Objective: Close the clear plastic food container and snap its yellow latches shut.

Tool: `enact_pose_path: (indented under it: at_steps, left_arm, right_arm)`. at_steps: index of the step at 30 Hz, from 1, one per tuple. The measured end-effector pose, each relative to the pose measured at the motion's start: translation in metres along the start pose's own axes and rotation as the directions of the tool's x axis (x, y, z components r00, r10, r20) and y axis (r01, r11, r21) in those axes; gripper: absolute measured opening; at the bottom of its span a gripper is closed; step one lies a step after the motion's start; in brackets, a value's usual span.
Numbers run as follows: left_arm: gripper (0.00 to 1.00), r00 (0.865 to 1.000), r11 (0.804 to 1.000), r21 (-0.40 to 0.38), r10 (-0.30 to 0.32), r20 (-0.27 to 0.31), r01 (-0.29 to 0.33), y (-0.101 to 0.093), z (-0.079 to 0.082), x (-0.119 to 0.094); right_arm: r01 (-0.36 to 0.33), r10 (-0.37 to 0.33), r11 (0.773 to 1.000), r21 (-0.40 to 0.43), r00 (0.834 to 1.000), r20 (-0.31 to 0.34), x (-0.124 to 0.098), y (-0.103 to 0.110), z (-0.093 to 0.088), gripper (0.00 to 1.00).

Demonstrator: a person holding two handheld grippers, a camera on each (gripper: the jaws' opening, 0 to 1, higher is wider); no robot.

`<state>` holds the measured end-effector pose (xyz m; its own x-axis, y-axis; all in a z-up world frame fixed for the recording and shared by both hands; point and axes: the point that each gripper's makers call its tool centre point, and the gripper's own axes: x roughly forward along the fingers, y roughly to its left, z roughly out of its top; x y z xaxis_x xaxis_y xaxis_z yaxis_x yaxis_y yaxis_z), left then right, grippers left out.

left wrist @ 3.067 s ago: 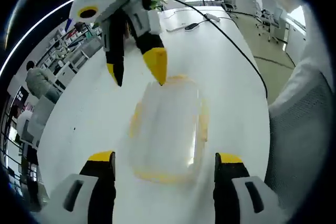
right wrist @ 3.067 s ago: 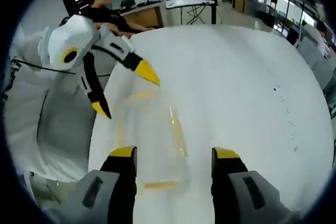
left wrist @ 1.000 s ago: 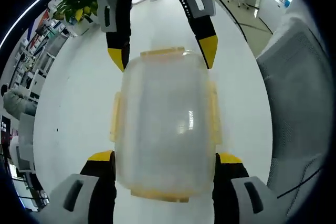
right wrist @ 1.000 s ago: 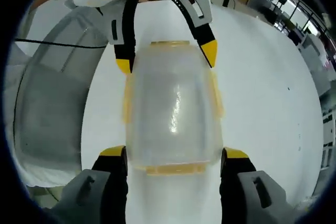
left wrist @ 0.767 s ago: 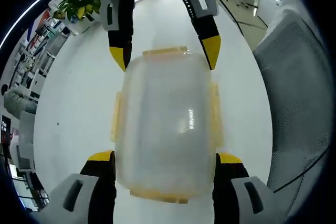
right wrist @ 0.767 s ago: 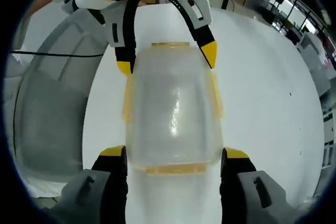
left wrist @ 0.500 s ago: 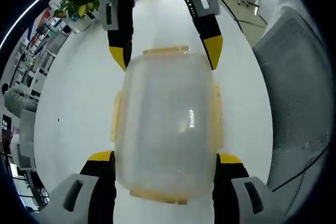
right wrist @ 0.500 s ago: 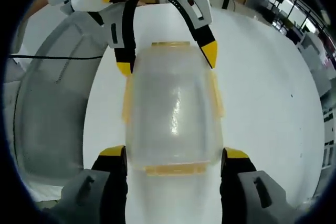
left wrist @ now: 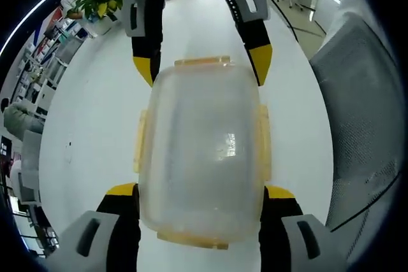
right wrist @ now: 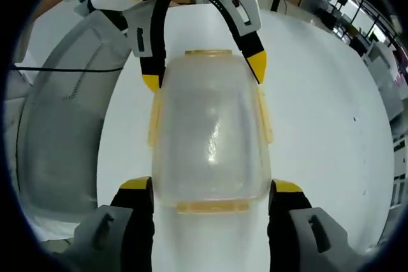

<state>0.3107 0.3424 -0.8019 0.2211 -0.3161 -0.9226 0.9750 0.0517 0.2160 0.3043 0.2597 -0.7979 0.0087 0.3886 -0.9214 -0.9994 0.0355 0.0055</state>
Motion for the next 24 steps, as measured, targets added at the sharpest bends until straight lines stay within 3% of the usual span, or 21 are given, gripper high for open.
enact_pose_path:
  at_steps: [11, 16, 24]
  left_arm:
    - [0.75, 1.000, 1.000, -0.012, -0.023, 0.002, 0.023, 0.034, -0.003, 0.009]
    - [0.76, 0.999, 0.999, 0.025, -0.046, -0.020, 0.047, 0.042, -0.003, 0.014]
    - [0.77, 0.999, 0.999, 0.021, -0.048, -0.020, 0.048, 0.057, -0.005, 0.018]
  right_arm:
    - [-0.015, 0.015, 1.000, -0.003, 1.000, -0.019, 0.004, -0.037, 0.002, 0.71]
    - [-0.053, 0.053, 0.998, 0.019, 0.998, -0.031, 0.015, -0.041, -0.001, 0.76]
    - [-0.039, 0.038, 0.999, -0.021, 0.999, -0.037, 0.020, -0.056, -0.003, 0.81]
